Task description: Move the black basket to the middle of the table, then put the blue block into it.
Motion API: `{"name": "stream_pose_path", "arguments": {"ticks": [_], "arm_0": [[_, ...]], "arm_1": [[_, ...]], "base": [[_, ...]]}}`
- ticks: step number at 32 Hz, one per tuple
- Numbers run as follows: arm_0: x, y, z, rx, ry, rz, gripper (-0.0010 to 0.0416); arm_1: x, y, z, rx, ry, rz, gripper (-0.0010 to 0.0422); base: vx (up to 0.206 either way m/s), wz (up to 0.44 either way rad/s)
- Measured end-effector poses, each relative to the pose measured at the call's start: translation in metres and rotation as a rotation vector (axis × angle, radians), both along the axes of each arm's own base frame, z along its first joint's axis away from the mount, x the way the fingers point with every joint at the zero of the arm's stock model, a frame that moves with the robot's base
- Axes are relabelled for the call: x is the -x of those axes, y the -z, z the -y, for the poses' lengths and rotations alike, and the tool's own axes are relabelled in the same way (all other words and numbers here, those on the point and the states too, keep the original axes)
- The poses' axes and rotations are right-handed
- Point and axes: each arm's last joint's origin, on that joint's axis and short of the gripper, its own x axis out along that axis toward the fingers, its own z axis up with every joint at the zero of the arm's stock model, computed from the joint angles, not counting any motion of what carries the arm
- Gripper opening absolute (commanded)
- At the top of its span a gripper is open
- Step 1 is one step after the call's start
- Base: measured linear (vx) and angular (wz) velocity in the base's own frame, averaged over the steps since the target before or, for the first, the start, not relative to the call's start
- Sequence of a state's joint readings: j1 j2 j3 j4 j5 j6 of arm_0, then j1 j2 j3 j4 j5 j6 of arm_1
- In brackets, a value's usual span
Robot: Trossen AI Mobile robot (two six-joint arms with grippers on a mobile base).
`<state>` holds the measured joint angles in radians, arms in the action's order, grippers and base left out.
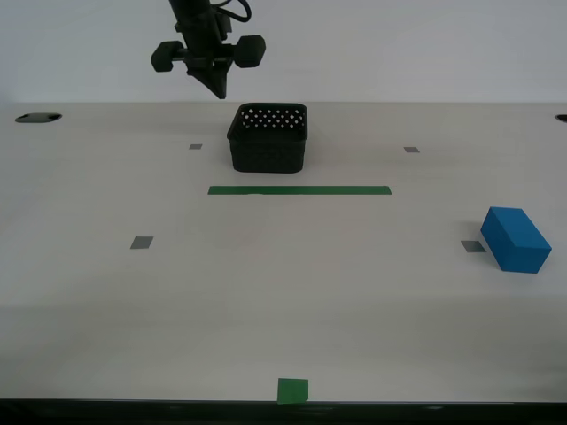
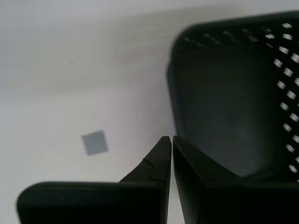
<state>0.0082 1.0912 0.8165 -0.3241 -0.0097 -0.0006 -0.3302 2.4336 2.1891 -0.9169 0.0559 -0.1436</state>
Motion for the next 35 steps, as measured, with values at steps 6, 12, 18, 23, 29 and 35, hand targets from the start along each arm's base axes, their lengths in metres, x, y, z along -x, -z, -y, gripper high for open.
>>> {"name": "stream_pose_path", "arguments": {"ticks": [6,12,18,23,29,35], "arm_0": [[-0.001,-0.002,0.000,0.000,0.000,0.023,0.0000],[-0.001,-0.002,0.000,0.000,0.000,0.024,0.0001],[-0.001,-0.002,0.000,-0.001,0.000,0.025,0.0000],[-0.001,-0.002,0.000,-0.001,0.000,0.025,0.0001],[-0.001,-0.002,0.000,0.000,-0.001,0.026,0.0000],[-0.001,-0.002,0.000,-0.001,-0.001,0.028,0.0000]], "arm_1": [[0.006,0.010,0.004,0.043,-0.007,-0.072,0.0152],[0.011,0.022,0.007,0.044,-0.030,-0.104,0.0277],[0.022,0.048,0.022,0.011,-0.049,-0.110,0.0268],[0.026,0.062,0.024,-0.026,-0.071,-0.107,0.0225],[0.030,0.069,0.024,-0.039,-0.076,-0.122,0.0162],[0.039,0.087,0.022,0.005,-0.094,-0.186,0.0020]], "base": [[0.000,0.000],[0.000,0.000],[0.000,0.000],[0.000,0.000],[0.000,0.000],[0.000,0.000]]}}
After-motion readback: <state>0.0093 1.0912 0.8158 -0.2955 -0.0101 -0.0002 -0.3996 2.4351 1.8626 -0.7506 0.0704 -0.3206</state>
